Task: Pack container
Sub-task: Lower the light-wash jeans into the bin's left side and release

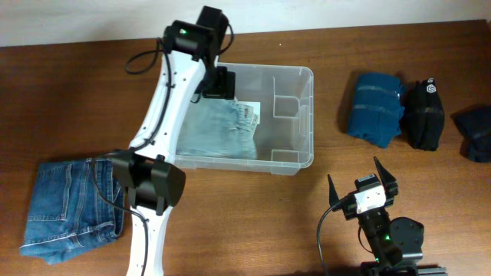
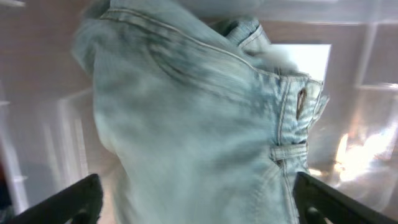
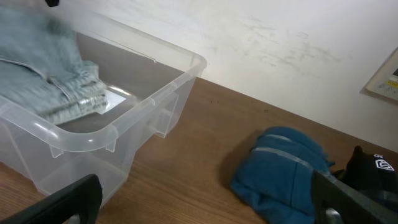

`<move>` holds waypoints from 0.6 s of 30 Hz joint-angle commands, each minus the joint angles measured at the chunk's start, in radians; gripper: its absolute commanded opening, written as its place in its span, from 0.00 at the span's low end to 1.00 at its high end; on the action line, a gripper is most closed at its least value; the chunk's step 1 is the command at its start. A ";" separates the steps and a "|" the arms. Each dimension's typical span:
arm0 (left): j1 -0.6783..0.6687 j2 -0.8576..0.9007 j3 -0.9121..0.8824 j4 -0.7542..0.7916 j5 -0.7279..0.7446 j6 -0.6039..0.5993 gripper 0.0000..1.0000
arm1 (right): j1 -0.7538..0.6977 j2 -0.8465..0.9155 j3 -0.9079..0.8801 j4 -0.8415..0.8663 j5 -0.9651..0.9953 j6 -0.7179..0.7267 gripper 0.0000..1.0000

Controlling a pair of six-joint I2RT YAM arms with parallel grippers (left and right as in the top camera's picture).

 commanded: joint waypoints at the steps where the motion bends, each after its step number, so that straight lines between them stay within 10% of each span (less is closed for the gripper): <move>1: 0.017 -0.028 0.004 -0.008 -0.015 0.096 0.99 | -0.007 -0.006 -0.005 -0.006 0.002 -0.003 0.98; 8: 0.041 -0.028 0.026 -0.018 -0.013 0.136 0.89 | -0.007 -0.006 -0.005 -0.006 0.002 -0.003 0.98; 12: 0.035 -0.028 0.032 -0.086 -0.014 0.192 0.28 | -0.007 -0.006 -0.005 -0.006 0.002 -0.003 0.98; 18: 0.034 -0.028 -0.026 -0.099 -0.021 0.196 0.01 | -0.007 -0.006 -0.005 -0.006 0.002 -0.003 0.98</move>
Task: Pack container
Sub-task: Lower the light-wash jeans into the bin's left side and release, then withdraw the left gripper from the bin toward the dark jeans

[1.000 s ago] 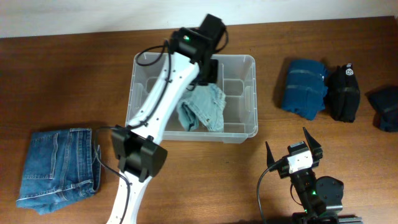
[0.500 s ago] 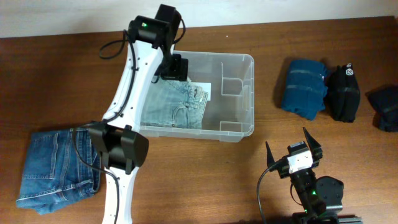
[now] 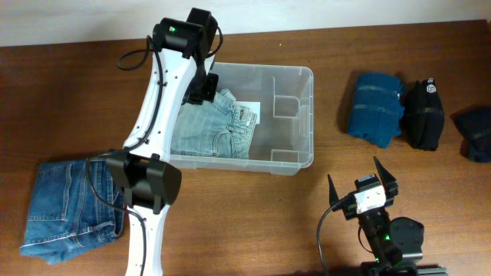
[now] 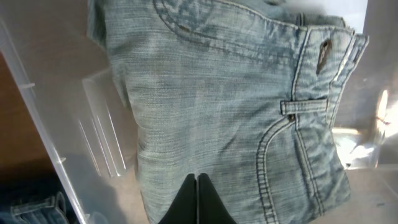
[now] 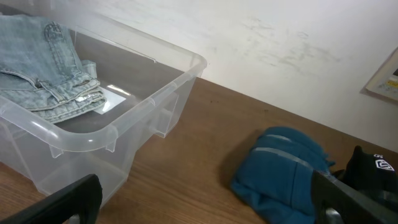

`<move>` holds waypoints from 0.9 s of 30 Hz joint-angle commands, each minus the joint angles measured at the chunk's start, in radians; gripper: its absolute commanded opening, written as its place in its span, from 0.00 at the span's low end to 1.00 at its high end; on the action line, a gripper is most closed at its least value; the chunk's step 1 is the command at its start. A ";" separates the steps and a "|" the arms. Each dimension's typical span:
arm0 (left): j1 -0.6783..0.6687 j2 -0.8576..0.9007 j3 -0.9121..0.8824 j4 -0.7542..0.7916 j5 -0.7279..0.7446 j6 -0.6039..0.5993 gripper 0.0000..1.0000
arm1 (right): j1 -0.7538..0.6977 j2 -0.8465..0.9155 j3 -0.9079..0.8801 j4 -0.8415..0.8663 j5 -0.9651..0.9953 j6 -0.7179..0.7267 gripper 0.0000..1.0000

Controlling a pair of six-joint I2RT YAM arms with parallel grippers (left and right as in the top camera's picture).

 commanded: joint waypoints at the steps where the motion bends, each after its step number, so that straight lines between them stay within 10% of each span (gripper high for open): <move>1: 0.000 -0.028 -0.056 0.005 -0.029 0.025 0.01 | -0.007 -0.006 -0.005 -0.006 0.002 -0.003 0.98; 16: 0.060 -0.028 -0.502 0.381 -0.198 -0.076 0.01 | -0.007 -0.006 -0.005 -0.006 0.002 -0.003 0.98; 27: 0.061 -0.030 -0.318 0.243 -0.198 -0.075 0.01 | -0.007 -0.006 -0.005 -0.006 0.002 -0.003 0.98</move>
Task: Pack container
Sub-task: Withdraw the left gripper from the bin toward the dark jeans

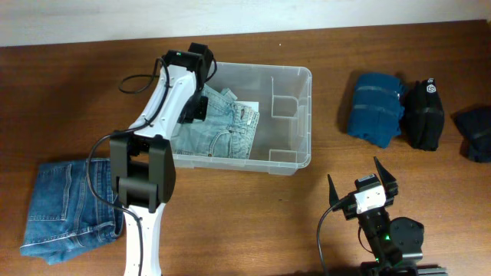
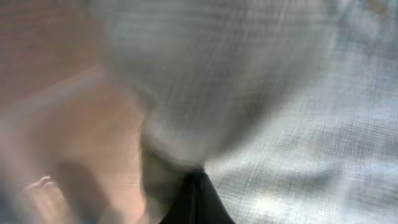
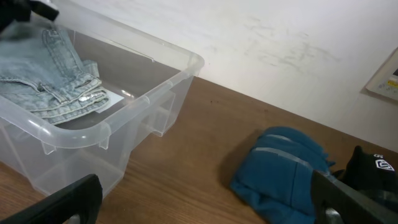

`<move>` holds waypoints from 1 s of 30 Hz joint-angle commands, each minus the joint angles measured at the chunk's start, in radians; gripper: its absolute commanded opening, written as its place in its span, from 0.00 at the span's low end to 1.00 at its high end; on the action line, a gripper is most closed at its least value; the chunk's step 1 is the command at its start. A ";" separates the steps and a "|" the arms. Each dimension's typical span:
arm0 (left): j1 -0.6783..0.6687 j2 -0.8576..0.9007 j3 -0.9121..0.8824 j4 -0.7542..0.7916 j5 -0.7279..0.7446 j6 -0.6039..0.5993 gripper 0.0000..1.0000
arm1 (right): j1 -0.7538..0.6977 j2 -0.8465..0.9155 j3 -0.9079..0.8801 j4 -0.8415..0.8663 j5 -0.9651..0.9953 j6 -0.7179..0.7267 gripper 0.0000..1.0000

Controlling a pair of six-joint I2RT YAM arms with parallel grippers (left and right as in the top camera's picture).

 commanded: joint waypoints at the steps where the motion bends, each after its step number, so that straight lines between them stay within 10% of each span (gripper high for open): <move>1: 0.012 -0.024 0.163 -0.078 -0.025 -0.013 0.02 | -0.007 -0.006 -0.005 -0.006 0.002 -0.003 0.99; 18: 0.039 -0.138 0.416 -0.292 -0.024 -0.002 0.05 | -0.007 -0.006 -0.005 -0.006 0.002 -0.003 0.98; 30: 0.243 -0.518 0.214 -0.292 0.009 -0.002 0.38 | -0.007 -0.006 -0.005 -0.006 0.002 -0.003 0.98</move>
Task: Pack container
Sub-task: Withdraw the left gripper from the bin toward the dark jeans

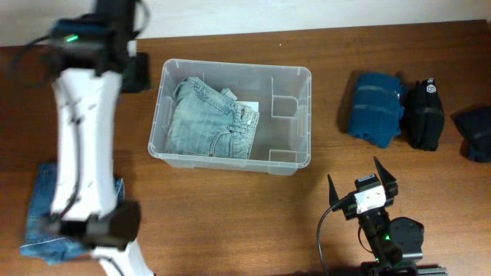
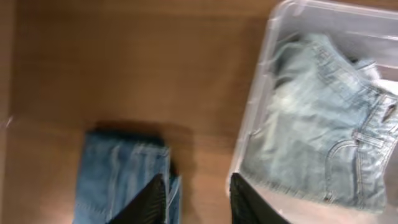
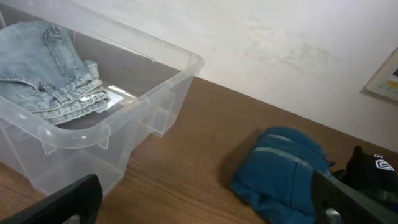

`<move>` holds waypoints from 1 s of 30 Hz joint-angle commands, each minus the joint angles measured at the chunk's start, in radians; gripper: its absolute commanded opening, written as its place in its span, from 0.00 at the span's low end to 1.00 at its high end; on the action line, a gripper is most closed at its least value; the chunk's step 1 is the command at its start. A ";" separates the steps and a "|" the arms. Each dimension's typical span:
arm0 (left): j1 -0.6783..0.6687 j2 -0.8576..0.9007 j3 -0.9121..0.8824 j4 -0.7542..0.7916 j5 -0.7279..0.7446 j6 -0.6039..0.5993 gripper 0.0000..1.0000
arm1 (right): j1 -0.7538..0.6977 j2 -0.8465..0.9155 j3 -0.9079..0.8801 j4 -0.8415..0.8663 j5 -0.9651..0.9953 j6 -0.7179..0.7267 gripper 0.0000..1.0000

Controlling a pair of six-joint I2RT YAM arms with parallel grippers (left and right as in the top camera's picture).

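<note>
A clear plastic container [image 1: 291,157] stands mid-table with folded light-blue jeans [image 1: 209,123] lying in its left half. They also show in the left wrist view as light jeans [image 2: 317,143] and in the right wrist view as light jeans [image 3: 46,68]. My left gripper [image 1: 136,73] hangs high over the table left of the container, blurred. It is open [image 2: 198,202] and holds nothing. Below it lie folded darker blue jeans [image 2: 121,177]. My right gripper [image 1: 360,184] stands open near the front edge [image 3: 205,214], empty.
To the right of the container lie a teal folded garment [image 1: 376,107], a black one [image 1: 423,113] and a dark navy one [image 1: 476,132] at the table's right edge. The darker blue jeans [image 1: 34,222] lie at the front left, partly under the left arm.
My left gripper was shut, pressed against the light jeans at the container's left wall. Now it is outside the container to the left, higher, and open. The jeans stay in the container.
My left gripper was open over the light jeans at the back of the container. Then it was shut above them, then shut and low on them at the left wall. Now it is out and open, with the jeans left lying flat. The right arm stayed still.
</note>
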 commanded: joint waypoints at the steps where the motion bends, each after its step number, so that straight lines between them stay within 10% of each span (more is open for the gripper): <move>1: 0.104 -0.150 -0.177 -0.008 0.006 -0.010 0.39 | -0.007 -0.006 -0.005 -0.006 0.002 -0.003 0.98; 5: 0.302 -0.280 -0.451 0.022 0.013 -0.065 0.42 | -0.007 -0.006 -0.005 -0.006 0.002 -0.003 0.98; 13: 0.679 -0.347 -0.764 0.270 0.298 0.100 0.99 | -0.007 -0.006 -0.005 -0.006 0.002 -0.003 0.98; 30: 1.015 -0.237 -0.982 0.515 0.603 0.462 0.99 | -0.007 -0.006 -0.005 -0.006 0.002 -0.003 0.98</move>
